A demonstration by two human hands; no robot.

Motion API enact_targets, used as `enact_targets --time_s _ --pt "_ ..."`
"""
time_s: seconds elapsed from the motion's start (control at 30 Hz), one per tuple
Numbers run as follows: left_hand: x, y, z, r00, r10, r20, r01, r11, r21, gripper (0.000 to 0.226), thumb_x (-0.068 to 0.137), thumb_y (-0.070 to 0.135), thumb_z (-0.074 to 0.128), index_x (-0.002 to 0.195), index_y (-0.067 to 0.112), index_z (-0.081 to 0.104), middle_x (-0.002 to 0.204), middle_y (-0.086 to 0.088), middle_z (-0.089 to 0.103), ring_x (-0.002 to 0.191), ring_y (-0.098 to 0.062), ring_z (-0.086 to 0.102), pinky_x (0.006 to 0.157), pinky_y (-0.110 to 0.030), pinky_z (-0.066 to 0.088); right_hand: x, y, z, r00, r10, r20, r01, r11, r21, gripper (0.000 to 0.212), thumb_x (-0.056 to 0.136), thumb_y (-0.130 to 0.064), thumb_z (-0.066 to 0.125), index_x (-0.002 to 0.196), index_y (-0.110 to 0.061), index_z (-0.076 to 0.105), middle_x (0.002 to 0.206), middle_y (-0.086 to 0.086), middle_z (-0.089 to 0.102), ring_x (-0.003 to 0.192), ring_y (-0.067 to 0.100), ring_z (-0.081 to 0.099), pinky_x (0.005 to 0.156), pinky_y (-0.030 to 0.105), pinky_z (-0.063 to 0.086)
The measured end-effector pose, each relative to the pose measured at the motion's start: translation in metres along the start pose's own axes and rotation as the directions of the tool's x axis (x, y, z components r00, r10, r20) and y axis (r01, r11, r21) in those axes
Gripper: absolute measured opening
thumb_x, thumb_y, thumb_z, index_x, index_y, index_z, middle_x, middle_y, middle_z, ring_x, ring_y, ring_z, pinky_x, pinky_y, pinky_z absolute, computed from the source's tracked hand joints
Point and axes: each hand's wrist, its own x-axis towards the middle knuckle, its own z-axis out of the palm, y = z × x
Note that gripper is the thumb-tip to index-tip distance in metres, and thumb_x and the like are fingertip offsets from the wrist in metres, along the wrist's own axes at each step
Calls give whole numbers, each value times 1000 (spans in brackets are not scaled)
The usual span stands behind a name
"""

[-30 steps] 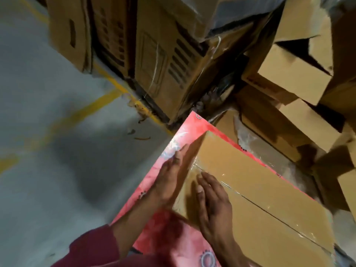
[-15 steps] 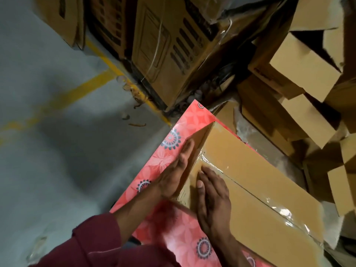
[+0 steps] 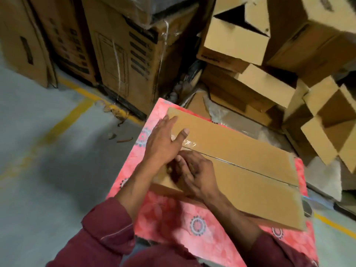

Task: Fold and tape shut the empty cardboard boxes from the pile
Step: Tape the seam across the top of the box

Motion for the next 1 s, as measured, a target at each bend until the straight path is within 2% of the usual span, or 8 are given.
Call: enact_targets --time_s 0.2,0.33,0.43,0.57,0.73,0.83,0.9,1.0 --pt "-79 126 119 955 245 -169 -261 962 -78 48 91 50 59 129 23 70 141 2 62 133 -18 54 112 -34 42 -25 110 -157 967 214 -137 -236 956 -172 28 95 -37 63 106 -17 78 109 0 77 97 25 67 84 38 54" --pt "-155 175 210 1000 -14 -9 9 922 -386 26 78 47 70 103 41 73 89 20 61 78 -1 55 76 -31 48 -30 200 -262 914 397 -89 -398 827 -396 32 96 -36 67 124 -21 73 128 4 71 110 32 67 93 40 54" --pt "-192 187 258 970 -220 108 245 891 -382 52 67 61 68 118 52 61 127 7 52 109 -11 53 92 -28 46 -38 248 -299 881 472 35 -420 815 -399 49 99 -39 64 141 -14 61 141 13 63 124 34 62 102 39 49" --pt "-215 197 284 951 -305 46 308 928 -210 114 58 80 55 158 42 15 165 1 -9 152 -16 2 125 -44 14 -60 279 -304 871 472 135 -411 852 -324 61 101 -42 61 152 -11 48 150 15 55 137 35 53 111 38 43" --pt "-204 202 295 934 -353 -56 322 899 -297 105 89 37 80 162 42 4 166 -9 -34 153 -9 -15 122 -39 20 -86 281 -293 885 466 1 -448 851 -275 50 89 -41 74 131 -16 65 125 12 70 113 34 65 92 40 53" --pt "-184 174 289 923 -354 -148 327 928 -180 102 85 50 79 161 46 10 168 -8 -29 159 -27 -15 125 -55 20 -114 276 -285 883 469 -17 -454 845 -281 44 80 -53 76 110 -22 68 101 10 67 93 34 66 69 35 46" --pt "-167 147 277 949 -268 -165 254 962 -104 96 77 60 79 156 53 25 170 2 -24 159 -37 8 121 -59 29 -133 273 -281 870 493 -28 -483 838 -252 48 75 -64 72 97 -21 66 89 7 62 81 31 64 60 34 39" --pt "-132 131 251 969 -179 -173 191 980 53 79 83 45 82 152 43 44 173 -4 -10 158 -31 13 124 -56 25 -160 265 -274 833 553 -35 -553 824 -123 69 62 -83 69 92 -21 71 77 1 70 72 20 67 61 35 52"
